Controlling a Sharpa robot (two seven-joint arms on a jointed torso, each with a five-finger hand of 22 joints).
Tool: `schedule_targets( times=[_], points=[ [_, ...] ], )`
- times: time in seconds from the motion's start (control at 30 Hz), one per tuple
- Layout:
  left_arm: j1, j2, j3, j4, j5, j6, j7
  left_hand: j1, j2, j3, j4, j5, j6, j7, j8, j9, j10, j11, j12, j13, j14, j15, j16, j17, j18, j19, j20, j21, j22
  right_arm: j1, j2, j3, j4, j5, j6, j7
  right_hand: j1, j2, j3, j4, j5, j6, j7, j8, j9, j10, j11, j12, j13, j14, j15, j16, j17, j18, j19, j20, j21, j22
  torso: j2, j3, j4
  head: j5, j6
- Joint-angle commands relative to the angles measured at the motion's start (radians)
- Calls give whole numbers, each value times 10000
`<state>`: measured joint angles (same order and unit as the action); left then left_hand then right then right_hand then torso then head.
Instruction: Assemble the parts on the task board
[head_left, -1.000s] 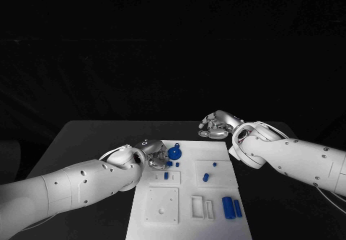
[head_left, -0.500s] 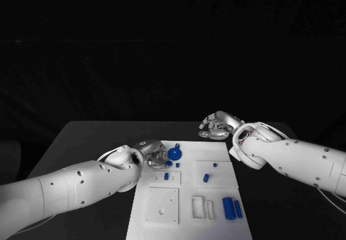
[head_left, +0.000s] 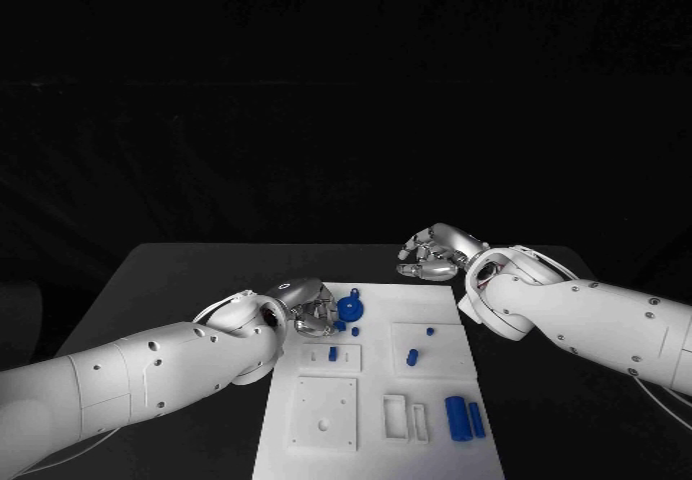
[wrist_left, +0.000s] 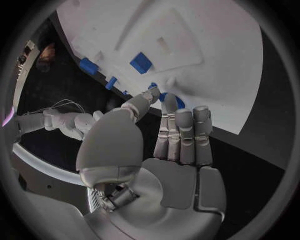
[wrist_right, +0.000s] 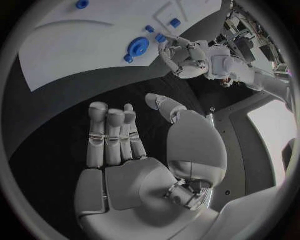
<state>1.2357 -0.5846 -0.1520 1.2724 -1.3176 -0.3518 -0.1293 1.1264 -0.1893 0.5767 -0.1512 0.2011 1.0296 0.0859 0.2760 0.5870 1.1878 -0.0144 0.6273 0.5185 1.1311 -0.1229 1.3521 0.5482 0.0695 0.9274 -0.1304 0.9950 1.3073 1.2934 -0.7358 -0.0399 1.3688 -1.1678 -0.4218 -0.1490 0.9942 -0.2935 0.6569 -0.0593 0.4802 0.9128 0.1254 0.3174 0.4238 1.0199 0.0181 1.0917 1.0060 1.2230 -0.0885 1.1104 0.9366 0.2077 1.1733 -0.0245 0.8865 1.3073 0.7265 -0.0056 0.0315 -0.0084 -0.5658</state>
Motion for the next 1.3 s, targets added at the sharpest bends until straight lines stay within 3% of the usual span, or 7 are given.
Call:
schedule_targets(
  times=[0.03, 0.27, 0.57, 1.3],
  points=[
    [11, -11, 118, 62, 172, -114, 140, -13, 59, 46, -24, -8, 2, 64, -5, -2, 2, -4, 30, -10, 38, -5, 62, -10, -99, -26, -875, 58, 171, -7, 2, -1, 2, 470, 207, 109, 7, 74, -71, -18, 27, 17, 62, -11, 12, -67, 11, 61, -10, 61, -9, -33, 17, 541, -2, -70, -58, 116, -7, -1, 11, 1, 15],
    [11, -50, 147, 48, 172, -135, 156, -5, 69, 55, -31, -3, 2, 64, -7, -3, 0, -4, 26, -14, 40, -4, 62, -12, -96, -23, -877, 60, 170, -10, 5, -3, 7, 572, 244, 145, 16, 93, -82, -20, 25, 24, 60, -7, 14, -68, 10, 68, -12, 65, -10, -29, 21, 541, 2, -73, -56, 122, 1, -1, 1, 11, 42],
    [11, -109, 199, 141, 227, -312, 350, 11, 93, 71, -44, 5, 13, 61, -6, -1, 8, -6, 25, -18, 47, -6, 65, -13, -92, -17, -878, 62, 167, -21, 46, -29, 6, 1995, 547, 154, 65, 167, -118, -51, 13, 51, 51, 9, 24, -65, 1, 108, -7, 90, -19, 2, 47, 541, 20, -88, -34, 149, 8, -9, 6, 3, 58],
    [28, -486, 786, 726, 310, -524, 646, 75, 92, 92, -130, -17, 43, 52, -4, 4, 33, -15, 15, -35, 62, -14, 68, -17, -82, -4, -882, 74, 165, -21, 201, -106, -76, 4695, 1372, 92, 30, 423, -352, -186, 192, 17, 58, -6, 39, -123, 7, 196, -3, 88, -15, 60, 125, 541, 9, -112, 22, 203, 0, -12, 2, 32, 132]
  ],
)
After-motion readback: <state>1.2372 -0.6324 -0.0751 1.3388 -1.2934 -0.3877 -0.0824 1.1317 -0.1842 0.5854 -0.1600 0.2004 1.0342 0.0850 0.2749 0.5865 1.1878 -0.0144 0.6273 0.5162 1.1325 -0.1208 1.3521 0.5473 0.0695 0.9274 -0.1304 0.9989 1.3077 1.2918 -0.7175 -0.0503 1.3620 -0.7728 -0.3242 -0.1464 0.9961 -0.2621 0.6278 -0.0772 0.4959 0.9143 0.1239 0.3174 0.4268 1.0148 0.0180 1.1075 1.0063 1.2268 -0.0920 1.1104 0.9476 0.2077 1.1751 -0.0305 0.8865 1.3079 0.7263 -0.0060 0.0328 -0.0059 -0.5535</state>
